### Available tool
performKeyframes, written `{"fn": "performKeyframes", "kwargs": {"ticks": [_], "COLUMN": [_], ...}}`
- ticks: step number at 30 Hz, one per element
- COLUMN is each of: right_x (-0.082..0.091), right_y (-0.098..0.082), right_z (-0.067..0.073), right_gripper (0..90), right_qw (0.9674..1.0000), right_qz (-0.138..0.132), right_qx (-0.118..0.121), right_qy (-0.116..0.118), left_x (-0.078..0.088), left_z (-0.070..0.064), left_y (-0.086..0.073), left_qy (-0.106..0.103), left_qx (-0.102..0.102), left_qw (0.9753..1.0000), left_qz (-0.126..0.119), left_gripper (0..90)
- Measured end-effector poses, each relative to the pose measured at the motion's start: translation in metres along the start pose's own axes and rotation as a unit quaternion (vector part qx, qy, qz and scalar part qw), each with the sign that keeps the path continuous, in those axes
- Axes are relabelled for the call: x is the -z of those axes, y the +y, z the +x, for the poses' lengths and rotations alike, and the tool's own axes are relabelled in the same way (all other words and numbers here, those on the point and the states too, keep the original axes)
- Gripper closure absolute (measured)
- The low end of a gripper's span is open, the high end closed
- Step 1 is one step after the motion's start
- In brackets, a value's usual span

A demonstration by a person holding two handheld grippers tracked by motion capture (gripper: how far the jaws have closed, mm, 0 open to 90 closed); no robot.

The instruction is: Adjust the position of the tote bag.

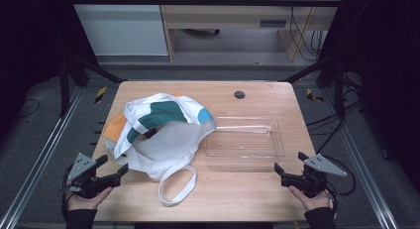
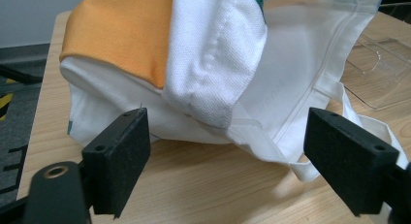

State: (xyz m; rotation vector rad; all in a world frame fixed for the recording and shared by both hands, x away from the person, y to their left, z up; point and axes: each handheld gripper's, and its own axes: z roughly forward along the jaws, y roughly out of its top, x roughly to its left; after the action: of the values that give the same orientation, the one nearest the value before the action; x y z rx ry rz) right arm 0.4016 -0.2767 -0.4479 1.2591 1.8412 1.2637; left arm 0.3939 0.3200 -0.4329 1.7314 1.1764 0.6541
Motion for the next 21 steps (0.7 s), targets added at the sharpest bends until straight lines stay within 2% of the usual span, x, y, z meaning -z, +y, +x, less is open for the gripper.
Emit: {"fn": "performKeyframes", "kwargs": {"ticks": [4,7,14,15,16,21], "right_x": [0.0003,0.0,0.0001,0.0001,0.0001,-0.0003], "right_y": [0.0,0.0005,0.0009,0.0009,0.0009,0.0008], "right_z": [0.0006,0.0024,0.003,0.0029,0.0029,0.0039], "right_gripper": [5.3,5.5,5.5,5.5,5.5,5.7], "right_qw": [1.0,1.0,0.9999,0.9999,0.9999,0.9999], "right_qz": [0.001,0.004,0.004,0.004,0.004,0.007], "right_qx": [0.0,0.009,0.012,0.011,0.011,0.013], "right_qy": [0.0,-0.001,-0.001,-0.001,-0.001,0.001], "left_x": [0.0007,0.0014,0.0038,0.004,0.004,0.0039], "left_z": [-0.0024,-0.0037,-0.0069,-0.0073,-0.0079,-0.0093], "left_y": [0.0006,0.0016,0.0041,0.0041,0.0044,0.0056], "left_qy": [0.002,0.004,0.022,0.018,0.015,0.03], "left_qx": [-0.006,-0.008,-0.02,-0.022,-0.024,-0.024], "left_qw": [1.0,1.0,0.9993,0.9993,0.9993,0.999], "left_qz": [0.0,-0.002,-0.022,-0.025,-0.026,-0.021], "left_gripper": [18.4,20.1,26.1,31.1,31.1,32.7]}}
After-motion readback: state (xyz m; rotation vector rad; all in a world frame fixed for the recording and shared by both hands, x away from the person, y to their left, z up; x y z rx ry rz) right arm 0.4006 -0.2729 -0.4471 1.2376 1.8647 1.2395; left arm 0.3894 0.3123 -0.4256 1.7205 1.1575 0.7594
